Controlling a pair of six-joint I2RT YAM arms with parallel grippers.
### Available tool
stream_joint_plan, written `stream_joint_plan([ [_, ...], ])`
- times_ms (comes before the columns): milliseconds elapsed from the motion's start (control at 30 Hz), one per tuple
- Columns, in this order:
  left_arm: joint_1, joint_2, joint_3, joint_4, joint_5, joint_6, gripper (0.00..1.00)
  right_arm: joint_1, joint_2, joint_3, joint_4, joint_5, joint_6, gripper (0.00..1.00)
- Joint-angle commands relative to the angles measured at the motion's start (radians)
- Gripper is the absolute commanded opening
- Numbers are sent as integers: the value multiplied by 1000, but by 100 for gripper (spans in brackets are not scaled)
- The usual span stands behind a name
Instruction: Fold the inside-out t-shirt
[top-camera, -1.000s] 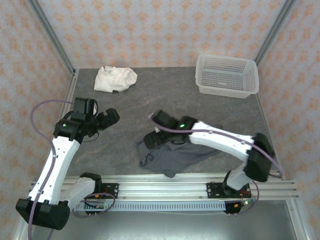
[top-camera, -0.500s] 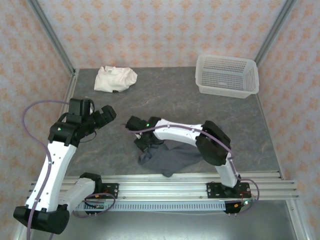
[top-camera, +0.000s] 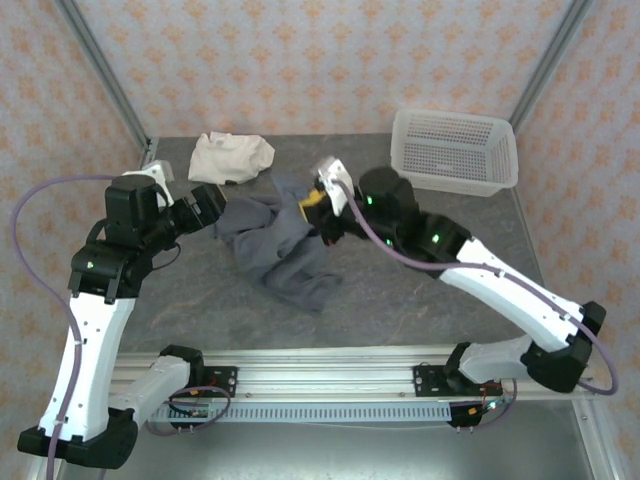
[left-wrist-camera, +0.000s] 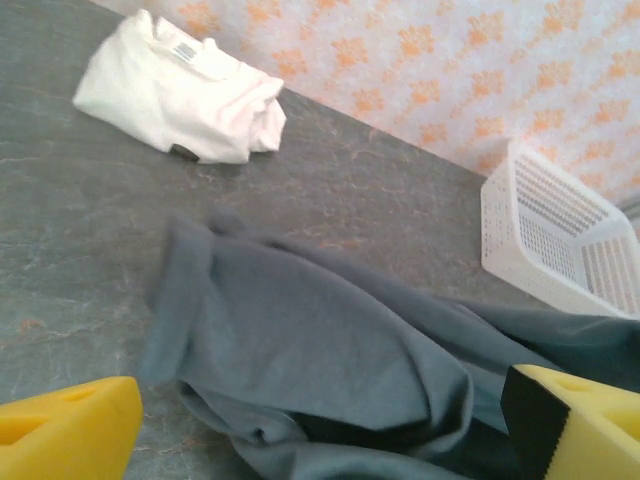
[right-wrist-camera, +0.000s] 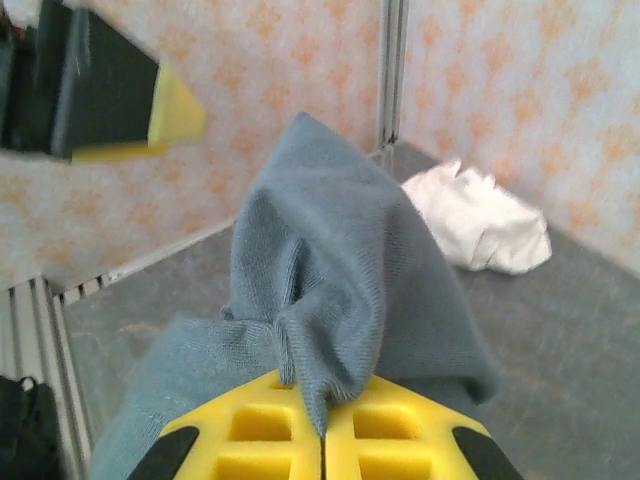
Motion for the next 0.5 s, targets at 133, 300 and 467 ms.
stream_joint_plan([
  [133,-53,38,-115,70,114,70,83,97,83,-447,-63,-116,253,9],
  [300,-138,88,-128,-4,39,53,70,98,-70,-440,-107,6,253,45],
  [467,-251,110,-236,-35,-12,-110,58,23,-144,-447,121,177,340,80],
])
